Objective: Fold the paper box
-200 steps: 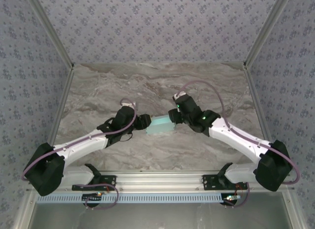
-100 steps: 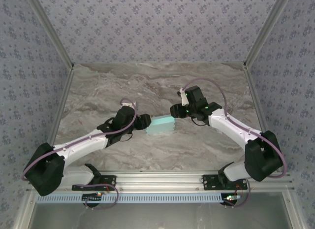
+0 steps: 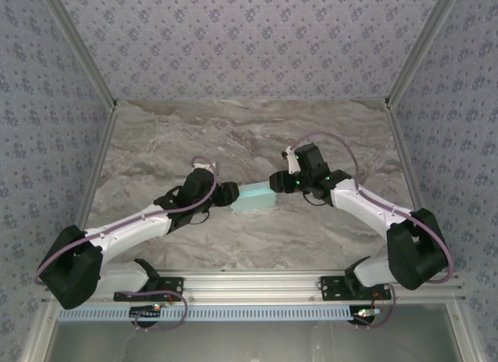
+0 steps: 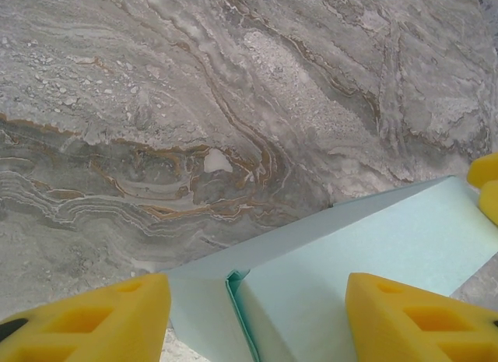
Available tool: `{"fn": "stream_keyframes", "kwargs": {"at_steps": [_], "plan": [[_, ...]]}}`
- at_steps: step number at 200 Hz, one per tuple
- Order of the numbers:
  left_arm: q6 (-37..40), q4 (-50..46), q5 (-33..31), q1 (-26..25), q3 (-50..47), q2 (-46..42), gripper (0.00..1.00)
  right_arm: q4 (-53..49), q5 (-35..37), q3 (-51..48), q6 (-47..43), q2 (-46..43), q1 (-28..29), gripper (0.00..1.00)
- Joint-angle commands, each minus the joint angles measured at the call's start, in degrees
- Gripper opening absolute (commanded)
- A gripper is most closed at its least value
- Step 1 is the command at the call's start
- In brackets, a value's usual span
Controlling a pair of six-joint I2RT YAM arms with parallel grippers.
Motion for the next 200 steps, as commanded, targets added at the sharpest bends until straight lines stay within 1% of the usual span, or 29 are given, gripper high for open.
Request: {"fn": "stream_keyframes", "kwargs": {"at_steps": [1, 39, 105, 143, 168, 200], "plan": [[1.02, -4.53, -0.99, -0.20, -0.87, 1.41, 0.61, -3.34, 0.26, -3.23, 0.85, 0.47, -0.10, 0.48], [0.92, -4.96, -1.09, -0.21, -1.55, 1.24, 0.60, -3.70, 0.81, -5.01, 0.95, 0.32, -0.14, 0.47], [-1.54, -4.26, -0.39, -0.19, -6.05, 0.95, 0.56, -3.01, 1.49, -9.27, 2.00, 0.37, -0.03, 0.46], [0.11, -5.18, -0.63, -0.19, -3.35, 0.29, 0.55, -3.99, 1.61, -6.66, 1.26, 0.04, 0.38, 0.46], [1.50, -6.16, -1.33, -0.18, -1.07, -0.24, 0.56, -5.14, 2.10, -4.66, 0.35, 0.29, 0.76, 0.46], [1.48, -6.15, -0.78, 0.08, -0.94, -0.78, 0.56, -5.25, 2.33, -5.40, 0.31, 0.64, 0.70, 0.46]]}}
